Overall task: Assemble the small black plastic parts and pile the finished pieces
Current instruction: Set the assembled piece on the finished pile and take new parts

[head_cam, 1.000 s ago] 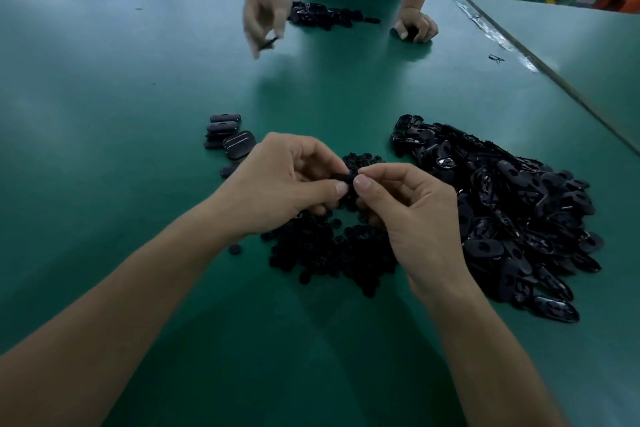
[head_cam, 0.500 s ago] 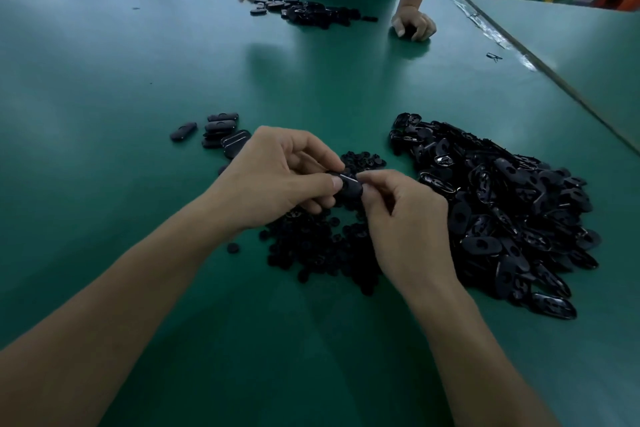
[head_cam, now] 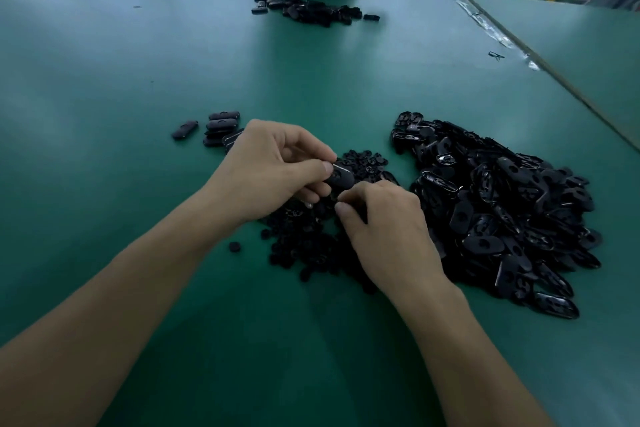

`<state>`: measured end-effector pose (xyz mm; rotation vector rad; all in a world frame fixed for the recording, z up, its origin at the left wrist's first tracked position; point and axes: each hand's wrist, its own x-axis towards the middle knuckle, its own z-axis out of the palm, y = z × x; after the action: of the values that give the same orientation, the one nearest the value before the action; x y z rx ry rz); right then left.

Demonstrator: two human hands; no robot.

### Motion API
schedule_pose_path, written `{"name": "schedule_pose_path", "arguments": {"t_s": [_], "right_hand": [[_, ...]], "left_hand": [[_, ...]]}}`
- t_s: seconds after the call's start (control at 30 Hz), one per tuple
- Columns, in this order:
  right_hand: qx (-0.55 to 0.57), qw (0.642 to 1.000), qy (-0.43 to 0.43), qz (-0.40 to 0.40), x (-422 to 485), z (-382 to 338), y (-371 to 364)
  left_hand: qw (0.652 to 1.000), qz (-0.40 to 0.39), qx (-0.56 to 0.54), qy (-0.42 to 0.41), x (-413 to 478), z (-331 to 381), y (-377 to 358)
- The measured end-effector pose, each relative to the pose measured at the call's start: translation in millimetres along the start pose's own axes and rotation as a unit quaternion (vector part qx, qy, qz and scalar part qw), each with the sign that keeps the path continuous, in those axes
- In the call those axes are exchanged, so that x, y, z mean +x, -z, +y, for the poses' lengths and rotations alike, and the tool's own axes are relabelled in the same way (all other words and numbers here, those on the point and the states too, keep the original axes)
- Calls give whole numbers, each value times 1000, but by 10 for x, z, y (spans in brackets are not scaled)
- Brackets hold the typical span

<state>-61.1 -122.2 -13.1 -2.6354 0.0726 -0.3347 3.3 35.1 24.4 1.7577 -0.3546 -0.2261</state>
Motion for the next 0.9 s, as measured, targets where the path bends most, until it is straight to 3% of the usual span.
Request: {"name": "schedule_pose_path", "arguments": {"t_s": [0.53,0.9], "right_hand": [[-13,999,-30,8,-5,21,53],[-39,999,-29,-11,7,-22,39]], "left_hand": [[996,62,-48,31,68,-98,62],[997,65,8,39,74,-143,77]]}}
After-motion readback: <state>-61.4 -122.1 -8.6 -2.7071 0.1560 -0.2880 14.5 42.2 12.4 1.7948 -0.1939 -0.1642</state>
